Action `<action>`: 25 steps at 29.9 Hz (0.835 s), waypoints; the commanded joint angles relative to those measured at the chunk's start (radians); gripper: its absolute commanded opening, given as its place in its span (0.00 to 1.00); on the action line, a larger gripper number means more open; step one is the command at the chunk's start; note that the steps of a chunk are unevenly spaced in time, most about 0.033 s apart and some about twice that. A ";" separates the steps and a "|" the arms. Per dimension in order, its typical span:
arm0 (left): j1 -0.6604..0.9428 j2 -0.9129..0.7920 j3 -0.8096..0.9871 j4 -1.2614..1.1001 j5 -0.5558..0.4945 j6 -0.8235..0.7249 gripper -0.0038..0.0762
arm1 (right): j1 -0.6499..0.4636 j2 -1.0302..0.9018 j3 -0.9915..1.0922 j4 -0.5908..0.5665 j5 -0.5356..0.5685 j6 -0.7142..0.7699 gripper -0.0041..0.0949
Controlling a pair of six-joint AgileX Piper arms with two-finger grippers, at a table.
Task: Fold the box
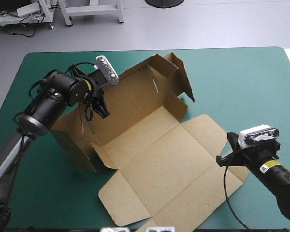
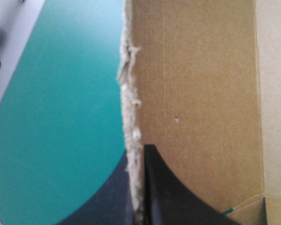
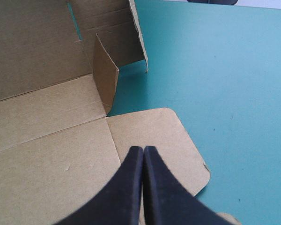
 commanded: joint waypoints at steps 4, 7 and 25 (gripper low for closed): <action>-0.138 -0.045 -0.060 0.165 -0.116 -0.003 0.04 | -0.005 0.028 -0.090 -0.015 -0.080 -0.011 0.04; -0.215 -0.045 -0.058 0.240 -0.129 -0.003 0.04 | -0.005 0.040 -0.118 -0.060 -0.083 -0.008 0.04; -0.413 -0.066 -0.058 0.400 -0.081 -0.015 0.04 | -0.005 0.108 -0.336 -0.499 -0.050 0.310 0.04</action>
